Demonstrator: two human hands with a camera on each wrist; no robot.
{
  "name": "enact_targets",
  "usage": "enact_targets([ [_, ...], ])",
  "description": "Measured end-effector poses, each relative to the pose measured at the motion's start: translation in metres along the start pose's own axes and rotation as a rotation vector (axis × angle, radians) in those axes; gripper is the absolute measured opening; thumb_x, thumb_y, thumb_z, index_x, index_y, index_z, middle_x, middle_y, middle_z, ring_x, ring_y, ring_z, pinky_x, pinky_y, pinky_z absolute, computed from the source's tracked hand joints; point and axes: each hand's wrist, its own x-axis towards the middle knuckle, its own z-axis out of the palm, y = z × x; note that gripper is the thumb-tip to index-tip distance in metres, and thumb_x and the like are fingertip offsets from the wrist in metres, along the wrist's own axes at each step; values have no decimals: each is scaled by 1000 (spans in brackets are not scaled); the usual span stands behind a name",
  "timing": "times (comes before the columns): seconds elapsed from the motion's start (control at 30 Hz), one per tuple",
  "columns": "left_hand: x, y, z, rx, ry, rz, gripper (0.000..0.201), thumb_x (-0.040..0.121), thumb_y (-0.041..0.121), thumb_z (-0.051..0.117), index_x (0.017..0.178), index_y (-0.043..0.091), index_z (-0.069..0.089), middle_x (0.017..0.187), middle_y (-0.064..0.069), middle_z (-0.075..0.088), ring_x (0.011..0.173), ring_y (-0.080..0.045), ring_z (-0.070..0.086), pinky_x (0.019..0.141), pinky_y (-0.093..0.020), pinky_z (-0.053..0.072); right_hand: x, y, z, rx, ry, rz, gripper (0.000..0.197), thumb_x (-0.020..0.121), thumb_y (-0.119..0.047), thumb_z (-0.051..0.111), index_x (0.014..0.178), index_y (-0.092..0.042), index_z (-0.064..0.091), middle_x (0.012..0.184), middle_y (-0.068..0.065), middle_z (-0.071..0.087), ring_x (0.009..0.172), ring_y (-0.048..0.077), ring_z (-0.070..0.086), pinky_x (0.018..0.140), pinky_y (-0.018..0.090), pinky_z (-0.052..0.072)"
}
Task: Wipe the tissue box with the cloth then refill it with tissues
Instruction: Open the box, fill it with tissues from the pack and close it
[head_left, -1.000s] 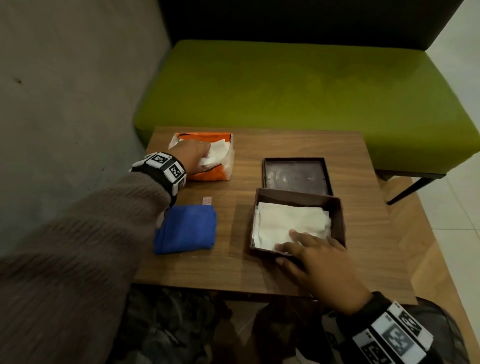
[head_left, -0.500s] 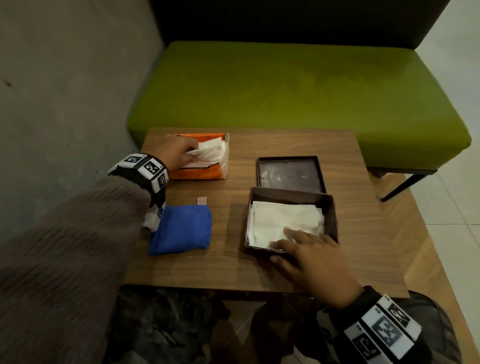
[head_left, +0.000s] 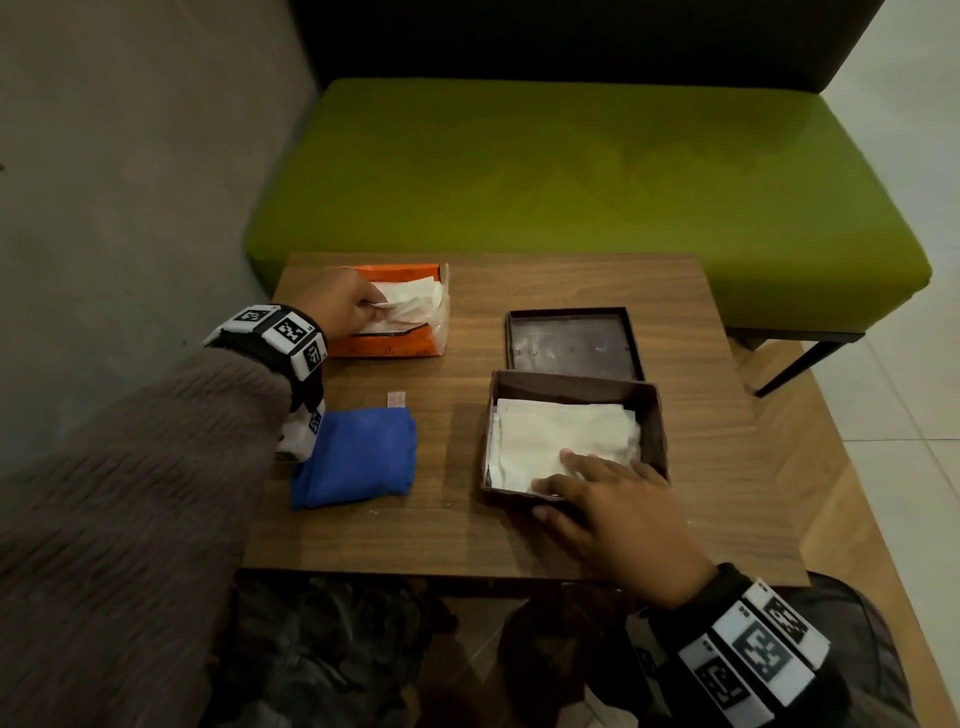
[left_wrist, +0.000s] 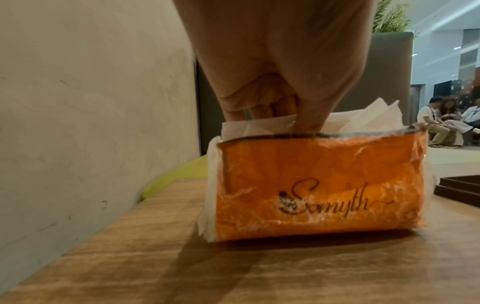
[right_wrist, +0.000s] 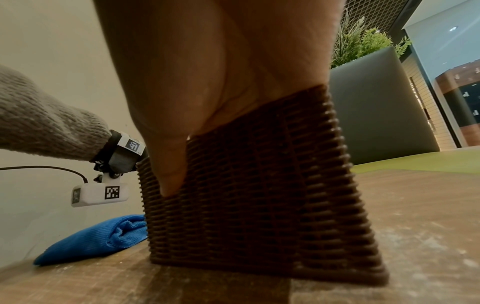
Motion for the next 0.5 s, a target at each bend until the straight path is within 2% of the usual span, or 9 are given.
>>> enact_targets([
  [0.07, 2, -3, -1, 12, 41, 1, 21, 88, 18, 62, 106, 13, 71, 102, -11, 71, 91, -27, 62, 74, -30, 43, 2, 2, 3, 39, -33, 52, 43, 82, -61, 36, 93, -43, 73, 104, -4, 74, 87, 16, 73, 69, 43, 57],
  [0.13, 2, -6, -5, -10, 115, -17, 22, 89, 20, 60, 107, 17, 71, 96, -13, 72, 83, -30, 64, 76, -40, 51, 3, 3, 5, 48, -39, 48, 41, 81, -60, 37, 90, -43, 73, 101, -4, 75, 84, 16, 73, 66, 41, 57],
  [0.23, -1, -6, -13, -88, 241, -19, 23, 90, 15, 57, 109, 13, 70, 89, -18, 71, 77, -34, 64, 72, -42, 52, 4, 4, 8, 9, 3, 20, 40, 80, -60, 37, 88, -44, 73, 98, -6, 75, 81, 14, 73, 63, 39, 57],
  [0.33, -3, -8, -19, -96, 331, 2, 18, 90, 13, 56, 96, 6, 71, 83, -22, 68, 78, -36, 62, 67, -41, 48, 4, 4, 9, 24, -22, 40, 39, 80, -60, 38, 88, -45, 73, 98, -7, 75, 81, 13, 73, 64, 40, 57],
  [0.43, -7, -11, -24, -108, 443, -18, 20, 90, 14, 55, 87, -1, 68, 74, -28, 62, 70, -38, 58, 59, -38, 37, 4, 5, 10, 0, 11, 13, 43, 81, -61, 35, 93, -44, 73, 104, -4, 74, 88, 16, 73, 70, 43, 57],
  [0.5, -11, -12, -28, -140, 516, -26, 23, 90, 14, 53, 87, -4, 67, 75, -30, 62, 70, -39, 58, 60, -38, 37, 4, 5, 10, 11, 9, -20, 58, 81, -65, 23, 109, -43, 69, 125, -2, 67, 110, 19, 67, 88, 48, 50],
])
